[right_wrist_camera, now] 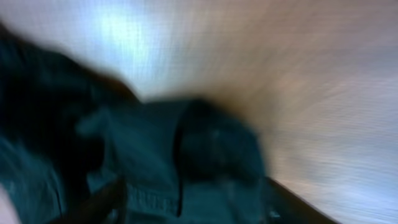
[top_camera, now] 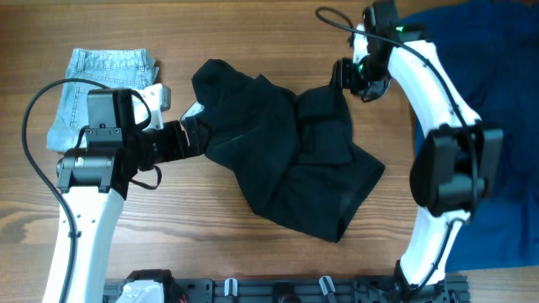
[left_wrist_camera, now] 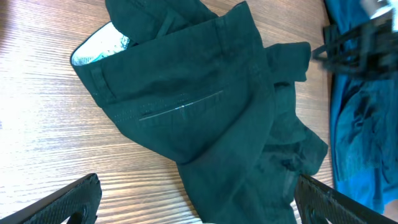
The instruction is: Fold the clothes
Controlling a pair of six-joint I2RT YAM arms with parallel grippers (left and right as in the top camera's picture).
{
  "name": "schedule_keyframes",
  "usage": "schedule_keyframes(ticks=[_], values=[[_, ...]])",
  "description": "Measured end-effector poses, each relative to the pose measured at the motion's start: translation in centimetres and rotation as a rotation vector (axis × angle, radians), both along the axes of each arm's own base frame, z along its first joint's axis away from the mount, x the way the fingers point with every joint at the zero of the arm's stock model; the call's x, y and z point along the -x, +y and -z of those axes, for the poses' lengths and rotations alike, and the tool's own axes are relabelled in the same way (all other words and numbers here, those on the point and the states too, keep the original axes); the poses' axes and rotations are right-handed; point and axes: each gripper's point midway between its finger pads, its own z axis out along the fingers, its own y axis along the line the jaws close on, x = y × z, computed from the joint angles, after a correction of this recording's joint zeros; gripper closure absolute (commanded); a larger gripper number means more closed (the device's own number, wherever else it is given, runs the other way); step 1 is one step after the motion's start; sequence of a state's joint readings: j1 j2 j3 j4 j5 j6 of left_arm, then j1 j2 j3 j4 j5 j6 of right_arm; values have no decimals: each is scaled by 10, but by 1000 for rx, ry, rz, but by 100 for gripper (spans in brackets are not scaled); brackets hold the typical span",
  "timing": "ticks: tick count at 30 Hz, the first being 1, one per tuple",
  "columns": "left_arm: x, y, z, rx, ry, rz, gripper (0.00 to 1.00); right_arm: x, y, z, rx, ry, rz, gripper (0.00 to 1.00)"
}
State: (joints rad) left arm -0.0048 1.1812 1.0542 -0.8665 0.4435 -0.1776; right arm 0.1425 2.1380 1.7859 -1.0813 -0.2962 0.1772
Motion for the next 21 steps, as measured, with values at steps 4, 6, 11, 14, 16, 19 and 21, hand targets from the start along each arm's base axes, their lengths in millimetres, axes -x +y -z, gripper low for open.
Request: schedule_keyframes(ticks=[4, 6, 11, 14, 16, 19, 21], values=[[-1, 0, -1, 1, -8, 0, 0, 1, 28, 15, -103, 16, -56, 76], [-2, 0, -2, 1, -11, 1, 0, -11, 44, 8, -167, -58, -117, 96], [-3, -1, -2, 3, -16, 2, 15, -36, 33, -8, -164, -176, -152, 96], [-4, 0, -2, -13, -32, 24, 14, -75, -18, -58, -86, -344, -36, 96], [-7, -2, -1, -22, -38, 36, 12, -95, -68, -118, -39, -511, 85, 96], [-16, -10, 8, -54, -41, 67, 5, -90, -126, -196, 11, -667, 233, 65], [-25, -18, 19, -112, -51, 102, 1, -81, -126, -206, 3, -665, 243, 39]])
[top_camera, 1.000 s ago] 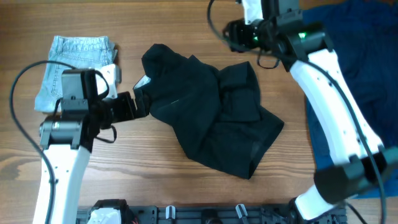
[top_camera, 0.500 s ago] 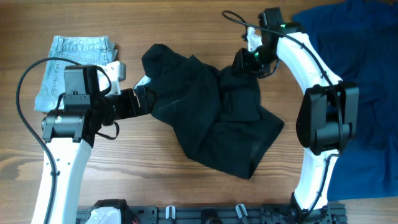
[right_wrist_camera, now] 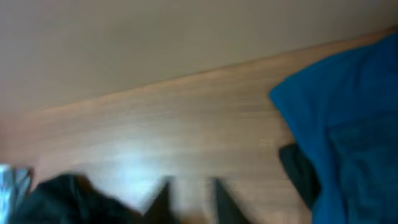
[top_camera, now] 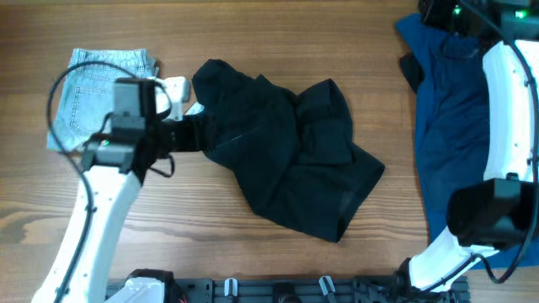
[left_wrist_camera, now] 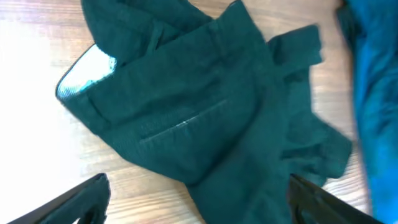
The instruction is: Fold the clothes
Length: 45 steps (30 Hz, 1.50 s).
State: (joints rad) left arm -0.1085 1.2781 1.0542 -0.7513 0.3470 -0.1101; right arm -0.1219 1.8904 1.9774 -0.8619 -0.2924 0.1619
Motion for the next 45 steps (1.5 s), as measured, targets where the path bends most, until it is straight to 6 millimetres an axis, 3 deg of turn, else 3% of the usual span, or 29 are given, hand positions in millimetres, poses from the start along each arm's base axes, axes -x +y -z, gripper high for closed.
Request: schedule_keyframes(ticks=[2, 5, 10, 12, 13, 15, 16, 22, 24, 26, 30, 32, 35, 37, 40, 43, 45], values=[[-10, -5, 14, -79, -9, 28, 0, 7, 16, 15, -16, 55, -58, 35], [-39, -3, 52, -266, -19, 37, 0, 22, 45, 46, -51, 160, -153, 34], [-91, 4, 109, -449, -91, 131, 13, 41, 76, 60, -63, 240, -250, 34], [-97, 4, 125, -484, -91, 168, 28, 46, 81, 62, -67, 262, -259, 34], [-96, 5, 132, -499, -81, 194, 38, 48, 80, 64, -68, 273, -258, 34], [-85, 5, 142, -508, -28, 235, 90, 52, 78, 67, -55, 293, -251, 35], [-74, 6, 147, -503, 19, 258, 96, 53, 76, 68, -42, 300, -245, 34], [-12, 14, 162, -494, 273, 332, 96, 51, 70, 69, -15, 298, -227, 35], [-5, 16, 155, -484, 295, 303, 96, 51, 70, 69, -14, 298, -226, 34], [5, 21, 130, -453, 301, 224, 96, 51, 70, 70, -14, 299, -226, 32], [18, 50, 47, -363, 189, -18, 96, 54, 70, 78, -21, 325, -213, 19], [37, 68, 9, -322, 128, -137, 96, 64, 69, 96, -38, 388, -193, 19], [64, 83, -22, -286, 68, -238, 96, 87, 70, 133, -61, 506, -183, 20], [75, 88, -38, -268, 14, -281, 96, 107, 75, 158, -94, 592, -203, 24], [84, 90, -53, -252, -48, -305, 96, 148, 98, 182, -216, 703, -331, 32], [87, 90, -54, -247, -47, -312, 96, 196, 125, 192, -350, 804, -491, 35], [87, 90, -52, -247, -37, -313, 96, 214, 141, 193, -388, 828, -572, 38]])
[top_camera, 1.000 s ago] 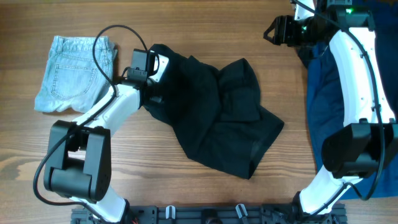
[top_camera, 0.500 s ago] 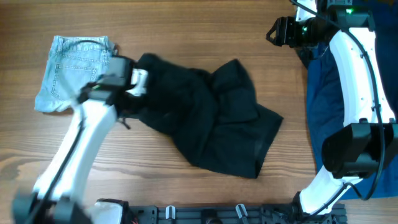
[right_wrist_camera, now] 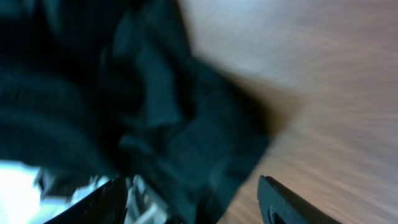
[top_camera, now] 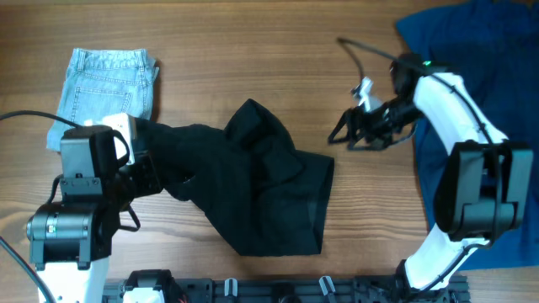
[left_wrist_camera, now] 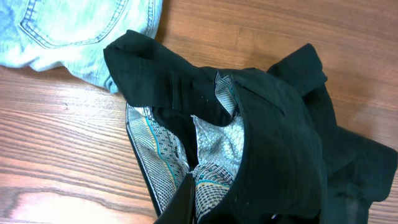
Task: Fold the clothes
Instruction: 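Reach right gripper to the trousers' right side and grasp the fabric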
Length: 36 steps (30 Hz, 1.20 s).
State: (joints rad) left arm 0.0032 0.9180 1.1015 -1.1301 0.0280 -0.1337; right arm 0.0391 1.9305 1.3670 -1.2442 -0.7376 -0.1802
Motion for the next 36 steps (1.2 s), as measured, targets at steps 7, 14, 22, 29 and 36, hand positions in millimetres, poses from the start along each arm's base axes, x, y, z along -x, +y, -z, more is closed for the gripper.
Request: schedule_keyframes(ticks=[7, 14, 22, 29, 36], values=[[-6, 0, 11, 1, 50, 0, 96, 68, 35, 26, -1, 147, -159, 33], [-10, 0, 17, 2, 74, -3, 96, 85, 46, 59, -12, 139, -152, 33], [-11, 0, 17, 2, 75, -2, 94, 62, 73, 52, -142, 35, -117, 96], [-21, 0, 11, 2, 26, -3, 92, 35, 72, -44, -219, -214, -95, 95], [-19, 0, 12, 2, 36, -2, 91, -62, -34, -189, 76, -688, 300, 86]])
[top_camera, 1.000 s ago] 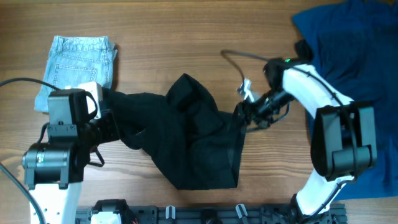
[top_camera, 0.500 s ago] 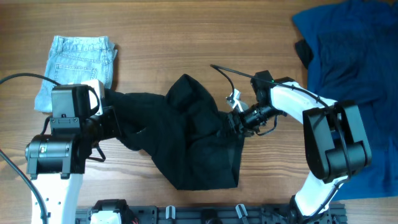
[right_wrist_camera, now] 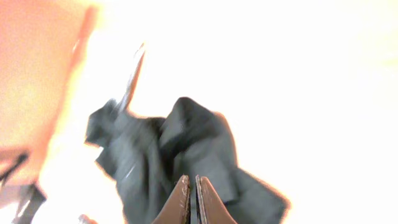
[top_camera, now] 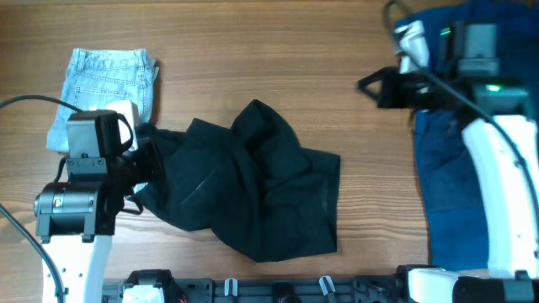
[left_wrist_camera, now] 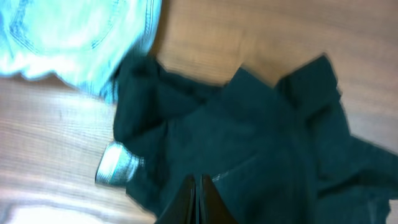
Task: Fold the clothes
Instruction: 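Reach right gripper to the trousers' right side and grasp the fabric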
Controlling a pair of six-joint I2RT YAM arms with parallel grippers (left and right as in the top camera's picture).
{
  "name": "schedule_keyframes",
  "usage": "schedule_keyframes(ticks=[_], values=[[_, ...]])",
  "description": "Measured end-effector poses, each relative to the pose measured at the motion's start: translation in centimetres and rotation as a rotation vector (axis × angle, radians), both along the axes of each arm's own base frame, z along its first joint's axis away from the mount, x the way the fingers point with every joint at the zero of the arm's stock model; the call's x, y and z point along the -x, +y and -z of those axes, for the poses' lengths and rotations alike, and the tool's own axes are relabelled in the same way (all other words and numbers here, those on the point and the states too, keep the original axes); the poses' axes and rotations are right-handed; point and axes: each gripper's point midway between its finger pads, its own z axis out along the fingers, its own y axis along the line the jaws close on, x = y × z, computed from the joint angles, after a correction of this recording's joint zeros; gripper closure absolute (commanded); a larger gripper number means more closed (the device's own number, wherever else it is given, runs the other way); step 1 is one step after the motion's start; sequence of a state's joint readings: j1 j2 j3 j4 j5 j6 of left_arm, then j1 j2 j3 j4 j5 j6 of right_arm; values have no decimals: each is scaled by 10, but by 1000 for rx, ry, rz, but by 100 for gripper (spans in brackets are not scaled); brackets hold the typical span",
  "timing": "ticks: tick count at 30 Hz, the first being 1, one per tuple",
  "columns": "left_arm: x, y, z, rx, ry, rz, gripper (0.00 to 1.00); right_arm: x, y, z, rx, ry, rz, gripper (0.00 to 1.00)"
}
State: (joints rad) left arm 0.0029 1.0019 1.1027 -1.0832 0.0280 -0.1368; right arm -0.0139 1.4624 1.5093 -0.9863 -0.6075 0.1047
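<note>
Crumpled black shorts lie mid-table, and the left wrist view shows them with a pale waistband corner. My left gripper sits at their left edge, its jaws shut with the tips in the dark cloth. Held high near the table's back right, my right gripper is shut with nothing between its fingers. Its washed-out view looks down on the shorts from afar.
Folded light-blue denim lies at the back left, just behind the left gripper, and also shows in the left wrist view. A pile of blue cloth covers the table's right side under the right arm.
The shorts' left end, then stretched toward the denim with the patterned lining showing, now lies dark side up. The right gripper went from open near the shorts' right edge to shut at back right.
First both grippers were open at the shorts, left at the waistband, right at the far end. Then the right arm was up over the blue pile. Later the left was shut on the waistband with the shorts shifted leftward. Now they lie nearer the front left.
</note>
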Motion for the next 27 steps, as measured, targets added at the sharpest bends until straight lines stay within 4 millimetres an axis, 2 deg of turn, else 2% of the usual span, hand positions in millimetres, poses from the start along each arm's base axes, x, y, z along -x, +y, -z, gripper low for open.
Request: schedule_keyframes(ticks=[1, 2, 3, 4, 5, 7, 9, 10, 11, 14, 15, 17, 20, 22, 24, 25, 27], values=[[8, 0, 5, 0, 38, -1, 77, 1, -10, -1, 20, 14, 40, 78], [18, 0, 11, 2, 86, -3, 68, 5, -14, 3, 32, 41, 53, 73], [23, 0, 13, 1, 106, 2, 62, 10, -15, 9, 37, 78, 62, 64], [27, -1, 15, 10, 126, 0, 51, 19, -15, 23, 53, 145, 59, 53], [29, -4, 16, 24, 133, 3, 40, 28, -13, 41, 65, 215, 47, 50], [26, -8, 14, 47, 120, 17, 29, 47, -1, 85, 85, 361, -4, 44], [20, -10, 11, 54, 91, 27, 27, 70, 14, 127, 87, 479, -86, 44], [17, -11, 9, 60, 75, 28, 26, 78, 19, 137, 89, 505, -122, 42], [14, -12, 7, 64, 61, 31, 26, 104, 33, 168, 81, 613, -186, 40], [6, -13, 3, 67, 28, 35, 22, 136, 57, 209, 85, 655, -297, 29], [4, -13, 2, 68, 20, 36, 21, 140, 65, 220, 82, 635, -315, 27], [1, -13, 1, 70, 9, 37, 21, 131, 76, 229, 67, 570, -321, 25], [-3, -13, 3, 70, 17, 37, 21, 114, 86, 231, 54, 493, -298, 24], [-5, -13, 7, 70, 31, 36, 20, 109, 89, 232, 65, 468, -292, 30], [-6, -14, 9, 71, 41, 36, 20, 107, 91, 237, 64, 476, -288, 48], [-6, -13, 10, 71, 45, 36, 19, 108, 92, 241, 60, 492, -288, 53], [-7, -14, 12, 71, 52, 36, 18, 113, 96, 244, 31, 514, -318, 55]])
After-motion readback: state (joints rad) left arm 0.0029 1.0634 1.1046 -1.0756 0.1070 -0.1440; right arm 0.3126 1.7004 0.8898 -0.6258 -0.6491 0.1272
